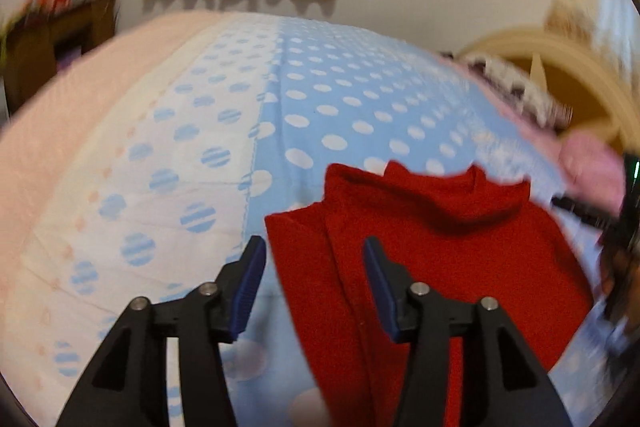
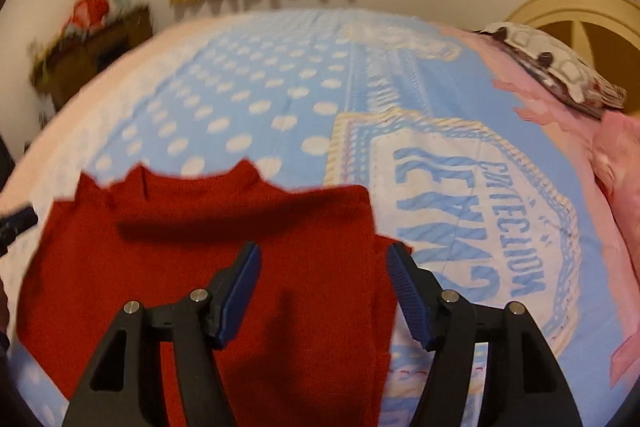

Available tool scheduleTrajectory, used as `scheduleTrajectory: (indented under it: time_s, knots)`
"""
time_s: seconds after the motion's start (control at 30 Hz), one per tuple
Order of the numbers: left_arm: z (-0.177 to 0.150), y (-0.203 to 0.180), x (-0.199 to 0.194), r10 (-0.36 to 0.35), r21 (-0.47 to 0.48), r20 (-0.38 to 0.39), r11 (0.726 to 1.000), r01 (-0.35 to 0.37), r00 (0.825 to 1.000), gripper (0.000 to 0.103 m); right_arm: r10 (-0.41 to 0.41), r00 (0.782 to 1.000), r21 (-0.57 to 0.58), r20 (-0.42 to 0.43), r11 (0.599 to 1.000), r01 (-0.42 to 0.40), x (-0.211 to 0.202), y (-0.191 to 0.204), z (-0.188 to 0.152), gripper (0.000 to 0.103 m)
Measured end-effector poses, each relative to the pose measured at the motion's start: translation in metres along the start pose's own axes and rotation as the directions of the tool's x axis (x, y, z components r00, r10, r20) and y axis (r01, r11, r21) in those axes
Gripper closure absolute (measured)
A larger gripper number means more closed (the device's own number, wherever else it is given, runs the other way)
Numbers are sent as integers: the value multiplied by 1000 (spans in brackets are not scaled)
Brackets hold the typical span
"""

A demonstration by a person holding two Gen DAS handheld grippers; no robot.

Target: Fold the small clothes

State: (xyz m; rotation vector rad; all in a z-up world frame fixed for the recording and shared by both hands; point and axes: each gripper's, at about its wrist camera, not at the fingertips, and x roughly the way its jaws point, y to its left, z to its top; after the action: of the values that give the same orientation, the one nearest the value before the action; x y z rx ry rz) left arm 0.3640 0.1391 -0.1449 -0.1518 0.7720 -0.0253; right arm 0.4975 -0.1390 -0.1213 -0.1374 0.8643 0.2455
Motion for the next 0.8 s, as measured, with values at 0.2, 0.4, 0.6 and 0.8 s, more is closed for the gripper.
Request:
scheduleTrajectory:
  time_s: [0.2,0.4,0.6,0.8]
  knots:
    - [1,-15,19,161,100,2,982,-160,987,38,-45,975,-61,-216,998,32,61,26,13,37]
    - [-20,2,-11,123,-8,-5,992,-123,992,38,-22,989,32,-146,999,26,43,15,8,37]
    - [-56,-16,-42,36,40,-8,999,-36,999,29,41,998,62,-36,997,-39,-42,1,-47,37]
    - [-81,-30,-34,74,82,-64,994,-68,995,27,123,992,71,4,990,-123,-82,2,-103,37]
